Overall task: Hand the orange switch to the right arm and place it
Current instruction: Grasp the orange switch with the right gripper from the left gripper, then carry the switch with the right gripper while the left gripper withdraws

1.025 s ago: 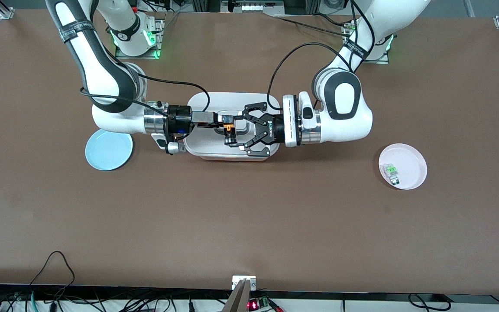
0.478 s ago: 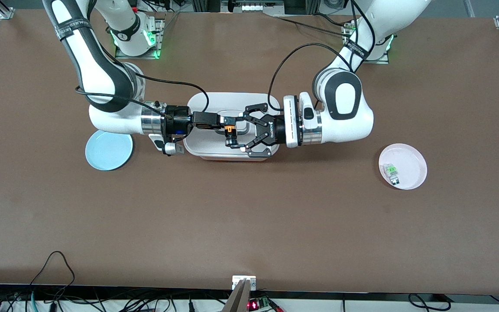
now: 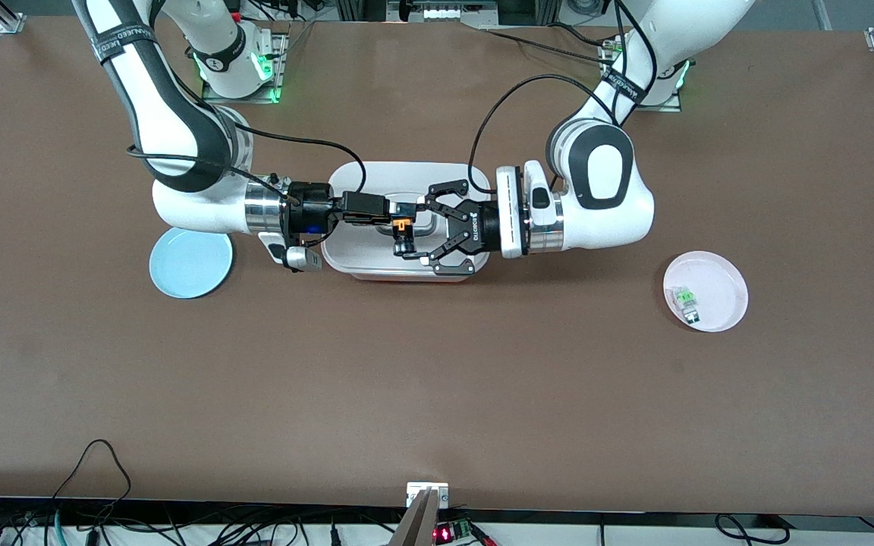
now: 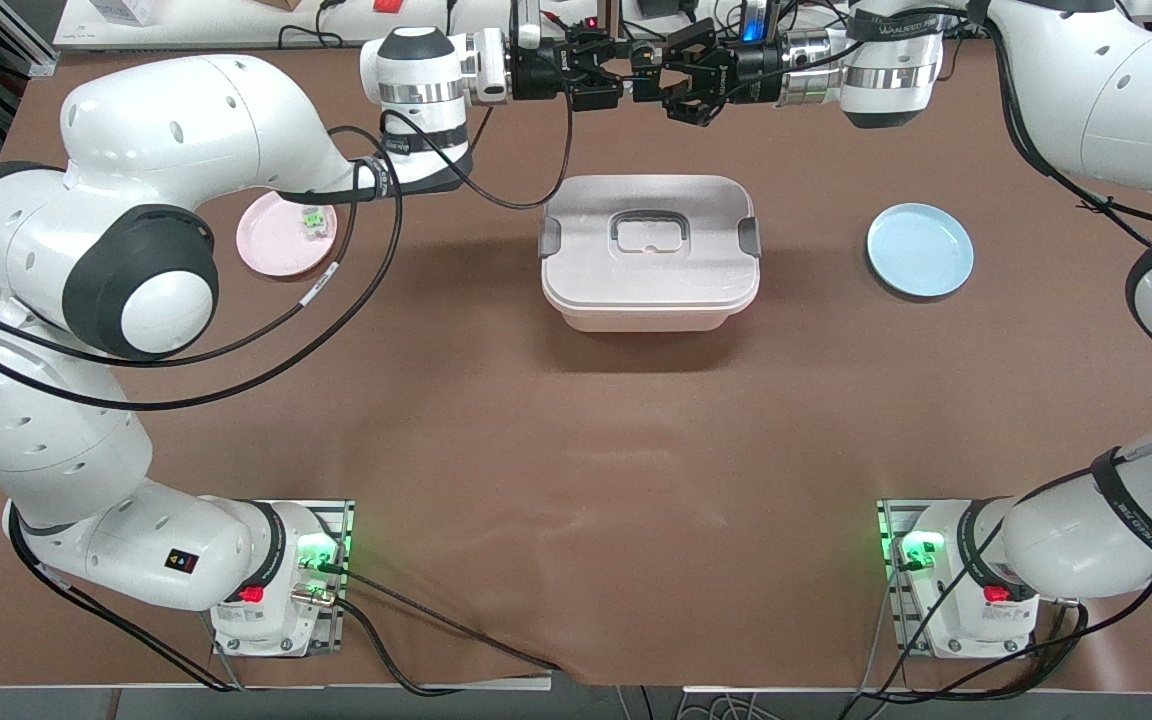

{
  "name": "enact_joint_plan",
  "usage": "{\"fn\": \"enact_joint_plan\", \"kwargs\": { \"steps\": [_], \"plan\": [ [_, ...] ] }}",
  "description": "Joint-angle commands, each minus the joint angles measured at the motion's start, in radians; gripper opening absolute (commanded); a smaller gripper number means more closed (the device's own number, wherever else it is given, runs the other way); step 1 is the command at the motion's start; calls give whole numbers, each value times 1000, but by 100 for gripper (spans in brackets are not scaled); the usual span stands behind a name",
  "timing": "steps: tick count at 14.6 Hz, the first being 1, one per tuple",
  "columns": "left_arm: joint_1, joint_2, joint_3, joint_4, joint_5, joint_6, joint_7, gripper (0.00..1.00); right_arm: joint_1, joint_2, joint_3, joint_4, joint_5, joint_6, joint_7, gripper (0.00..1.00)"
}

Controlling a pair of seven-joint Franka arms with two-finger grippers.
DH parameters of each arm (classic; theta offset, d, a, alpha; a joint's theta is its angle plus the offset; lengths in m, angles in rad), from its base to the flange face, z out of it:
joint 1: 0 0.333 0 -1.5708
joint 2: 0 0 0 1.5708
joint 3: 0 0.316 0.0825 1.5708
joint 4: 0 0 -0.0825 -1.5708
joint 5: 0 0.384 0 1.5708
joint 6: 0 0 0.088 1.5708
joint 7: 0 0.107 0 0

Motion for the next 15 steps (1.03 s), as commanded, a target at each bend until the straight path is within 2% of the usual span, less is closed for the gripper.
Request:
{"fn": "enact_joint_plan", "kwargs": {
  "steps": [1, 4, 5, 6, 13, 15],
  "plan": [
    [-8, -7, 0, 10, -33, 9, 30, 0, 5, -13, 3, 9, 1, 14, -5, 12],
    [-8, -7, 0, 10, -30, 7, 24, 0, 3, -24, 2, 12, -1, 14, -6, 3],
    [-4, -9, 3, 10, -23, 7, 23, 83, 3, -24, 2, 12, -9, 14, -8, 0],
    [-3, -10, 2, 9, -19, 6, 20, 100, 3, -25, 2, 23, -19, 14, -8, 0],
    [18, -46, 5, -8, -6, 1, -45, 100, 2, -40, -1, 26, -51, 16, -8, 0],
    [55, -61, 2, -16, 113, -8, -123, 100, -14, -56, -3, 28, -120, 20, 6, 0]
  ]
}}
